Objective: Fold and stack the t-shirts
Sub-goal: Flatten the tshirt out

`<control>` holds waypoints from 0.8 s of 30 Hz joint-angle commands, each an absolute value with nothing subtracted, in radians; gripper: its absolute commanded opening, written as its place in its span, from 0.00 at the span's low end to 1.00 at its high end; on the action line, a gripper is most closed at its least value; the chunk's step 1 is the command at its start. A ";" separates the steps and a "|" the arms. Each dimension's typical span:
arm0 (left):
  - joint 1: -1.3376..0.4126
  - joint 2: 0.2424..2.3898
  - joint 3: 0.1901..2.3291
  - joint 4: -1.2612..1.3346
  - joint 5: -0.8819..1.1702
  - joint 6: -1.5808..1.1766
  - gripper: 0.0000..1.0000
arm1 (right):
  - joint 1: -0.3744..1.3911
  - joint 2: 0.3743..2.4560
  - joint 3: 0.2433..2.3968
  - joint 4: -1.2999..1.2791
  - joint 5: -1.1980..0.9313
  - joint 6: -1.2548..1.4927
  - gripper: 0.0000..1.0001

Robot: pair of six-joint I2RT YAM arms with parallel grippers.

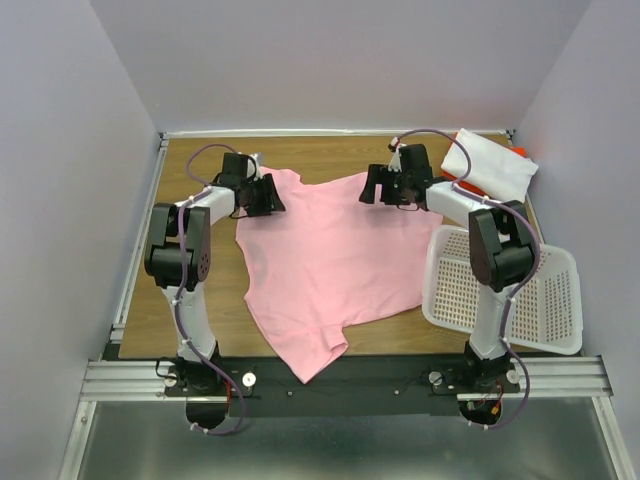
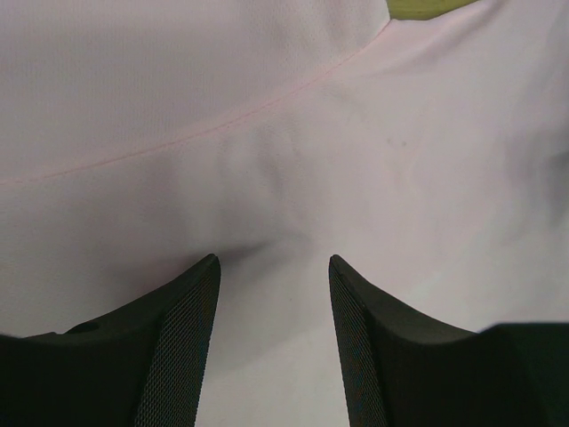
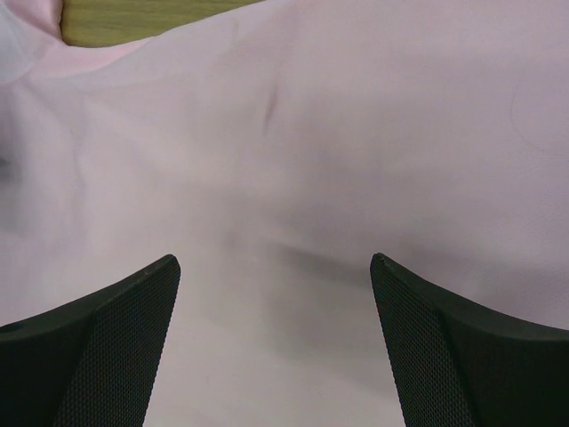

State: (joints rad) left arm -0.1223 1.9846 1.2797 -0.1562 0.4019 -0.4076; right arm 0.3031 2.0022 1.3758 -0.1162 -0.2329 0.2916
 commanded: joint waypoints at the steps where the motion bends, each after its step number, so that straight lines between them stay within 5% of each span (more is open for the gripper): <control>1: -0.121 2.042 1.325 -0.258 0.339 -0.310 0.61 | 0.308 1.991 1.367 -0.133 -0.291 0.314 0.94; 24: -0.029 2.212 1.595 -0.390 0.328 -0.290 0.61 | 0.388 2.243 1.632 -0.321 -0.491 0.327 0.94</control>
